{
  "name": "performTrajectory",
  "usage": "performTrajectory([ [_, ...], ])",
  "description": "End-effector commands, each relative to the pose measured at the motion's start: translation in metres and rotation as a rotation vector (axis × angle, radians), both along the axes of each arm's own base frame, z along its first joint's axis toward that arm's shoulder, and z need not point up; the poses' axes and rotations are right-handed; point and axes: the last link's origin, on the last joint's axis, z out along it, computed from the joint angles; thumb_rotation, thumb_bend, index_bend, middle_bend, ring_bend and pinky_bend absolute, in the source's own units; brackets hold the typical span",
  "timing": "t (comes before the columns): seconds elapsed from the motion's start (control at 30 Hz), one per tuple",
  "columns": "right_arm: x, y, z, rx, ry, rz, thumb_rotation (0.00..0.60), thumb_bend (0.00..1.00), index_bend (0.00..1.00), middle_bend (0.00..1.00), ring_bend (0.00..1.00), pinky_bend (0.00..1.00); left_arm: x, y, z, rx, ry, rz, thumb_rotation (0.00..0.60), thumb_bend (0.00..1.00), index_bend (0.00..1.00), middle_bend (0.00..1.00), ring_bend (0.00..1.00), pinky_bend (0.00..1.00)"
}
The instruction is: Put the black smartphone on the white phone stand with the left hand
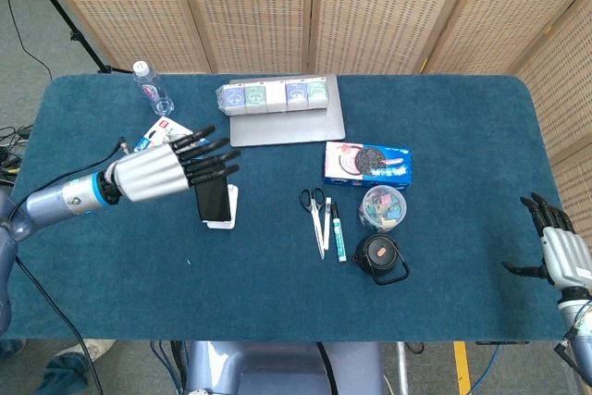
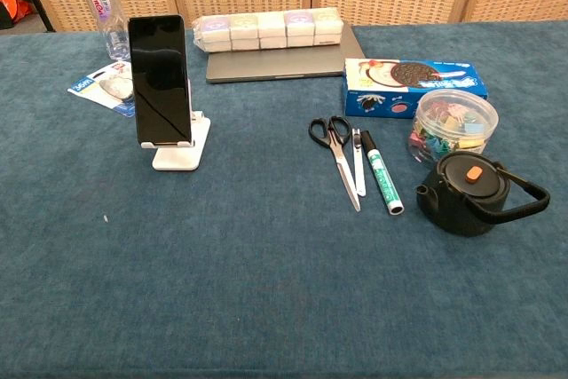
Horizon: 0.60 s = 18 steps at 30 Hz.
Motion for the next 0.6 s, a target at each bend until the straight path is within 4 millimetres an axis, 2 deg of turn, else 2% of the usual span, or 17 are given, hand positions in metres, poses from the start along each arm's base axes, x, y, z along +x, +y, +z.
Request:
performTrajectory([
  [0.03, 0.0, 0.002, 0.001, -0.002, -0.003, 0.004, 0.6, 0.0, 0.0, 0.0, 0.0, 0.0, -0.034, -0.017, 0.018, 0.038, -0.424, 0.288, 0.6, 0.0, 0.0, 0.0, 0.0, 0.05],
  [0.17, 0.0, 0.005, 0.005, -0.009, -0.002, 0.01, 0.6, 0.0, 0.0, 0.0, 0.0, 0.0, -0.053, -0.047, 0.029, 0.059, -0.608, 0.534, 0.6, 0.0, 0.0, 0.0, 0.0, 0.02],
  [0.2, -0.001, 0.007, 0.008, -0.015, -0.004, 0.009, 0.6, 0.0, 0.0, 0.0, 0.0, 0.0, -0.076, -0.062, 0.033, 0.076, -0.673, 0.704, 0.6, 0.0, 0.0, 0.0, 0.0, 0.01],
  [0.23, -0.001, 0.009, 0.01, -0.015, -0.007, 0.017, 0.6, 0.0, 0.0, 0.0, 0.0, 0.0, -0.089, -0.08, 0.037, 0.084, -0.708, 0.861, 0.6, 0.0, 0.0, 0.0, 0.0, 0.01],
  [0.33, 0.0, 0.011, 0.011, -0.009, -0.006, 0.028, 0.6, 0.0, 0.0, 0.0, 0.0, 0.0, -0.102, -0.107, 0.039, 0.086, -0.746, 1.095, 0.6, 0.0, 0.0, 0.0, 0.0, 0.0],
  [0.43, 0.001, 0.013, 0.011, -0.004, 0.0, 0.03, 0.6, 0.0, 0.0, 0.0, 0.0, 0.0, -0.118, -0.129, 0.033, 0.025, -0.823, 1.267, 0.6, 0.0, 0.0, 0.0, 0.0, 0.0],
  [0.6, 0.004, 0.016, 0.011, -0.002, 0.014, 0.037, 0.6, 0.0, 0.0, 0.0, 0.0, 0.0, -0.144, -0.158, 0.024, -0.025, -0.86, 1.414, 0.6, 0.0, 0.0, 0.0, 0.0, 0.0],
])
